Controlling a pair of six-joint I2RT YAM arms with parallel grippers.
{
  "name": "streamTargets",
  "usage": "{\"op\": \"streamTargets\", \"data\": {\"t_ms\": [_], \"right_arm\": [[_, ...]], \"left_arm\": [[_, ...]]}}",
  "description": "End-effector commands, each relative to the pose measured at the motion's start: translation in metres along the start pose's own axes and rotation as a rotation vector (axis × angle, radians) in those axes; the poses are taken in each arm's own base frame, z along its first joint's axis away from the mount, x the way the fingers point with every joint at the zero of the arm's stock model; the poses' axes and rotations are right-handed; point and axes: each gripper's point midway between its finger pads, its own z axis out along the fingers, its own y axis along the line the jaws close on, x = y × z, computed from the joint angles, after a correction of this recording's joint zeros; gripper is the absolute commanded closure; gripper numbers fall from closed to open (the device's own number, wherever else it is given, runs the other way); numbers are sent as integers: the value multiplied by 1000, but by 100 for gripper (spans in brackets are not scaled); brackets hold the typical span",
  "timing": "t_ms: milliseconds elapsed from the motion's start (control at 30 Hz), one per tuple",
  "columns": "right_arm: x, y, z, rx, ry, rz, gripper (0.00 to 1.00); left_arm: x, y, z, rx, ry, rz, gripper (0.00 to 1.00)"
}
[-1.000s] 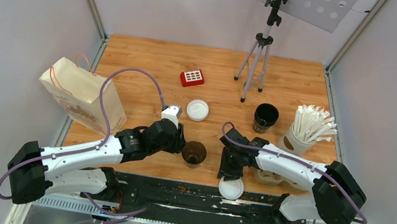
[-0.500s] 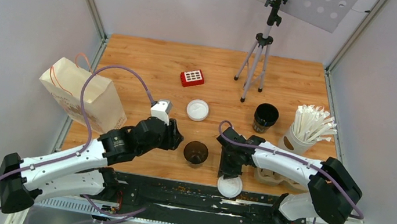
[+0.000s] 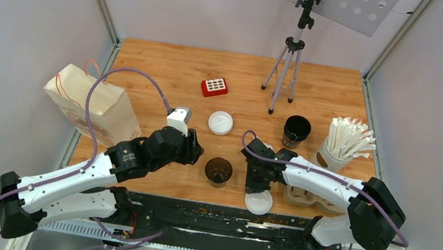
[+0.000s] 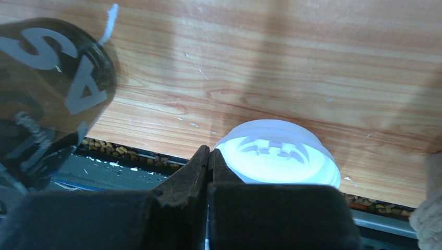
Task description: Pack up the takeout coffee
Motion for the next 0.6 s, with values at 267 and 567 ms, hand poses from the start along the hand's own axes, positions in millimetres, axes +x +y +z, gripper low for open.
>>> {"op": "streamTargets", "data": {"t_ms": [267,567], "right_arm": [[-19,8,-26,0,-84,1,77],[-9,5,-14,-5,-56,79,68]], "left_arm": [[-37,-1,-25,4,-96,58,46],[-32,4,-25,-3,-97,53,45]]}}
